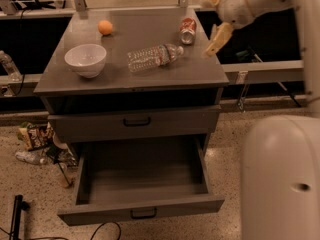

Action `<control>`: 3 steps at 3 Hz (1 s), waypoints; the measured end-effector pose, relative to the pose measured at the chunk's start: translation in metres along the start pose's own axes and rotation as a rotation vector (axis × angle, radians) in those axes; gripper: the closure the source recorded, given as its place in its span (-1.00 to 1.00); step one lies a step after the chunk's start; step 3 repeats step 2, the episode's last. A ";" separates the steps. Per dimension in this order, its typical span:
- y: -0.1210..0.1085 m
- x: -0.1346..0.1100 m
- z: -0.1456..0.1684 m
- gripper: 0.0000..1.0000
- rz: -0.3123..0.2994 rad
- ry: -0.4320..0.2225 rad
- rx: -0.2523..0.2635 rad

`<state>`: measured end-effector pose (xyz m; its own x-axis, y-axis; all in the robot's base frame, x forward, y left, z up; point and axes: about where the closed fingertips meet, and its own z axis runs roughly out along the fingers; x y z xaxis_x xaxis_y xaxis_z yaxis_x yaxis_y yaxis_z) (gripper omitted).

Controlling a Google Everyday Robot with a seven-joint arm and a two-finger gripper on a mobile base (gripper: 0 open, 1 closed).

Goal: Pick water bottle from middle drawer and place on counter

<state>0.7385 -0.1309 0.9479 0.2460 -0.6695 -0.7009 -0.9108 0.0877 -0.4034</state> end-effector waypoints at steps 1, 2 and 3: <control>0.003 0.018 -0.053 -1.00 0.075 -0.079 0.143; 0.012 0.037 -0.047 -1.00 0.117 -0.077 0.148; 0.012 0.037 -0.047 -1.00 0.117 -0.077 0.148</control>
Offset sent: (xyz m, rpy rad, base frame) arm -0.0117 -0.0427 0.0150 0.1073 -0.0379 -0.0909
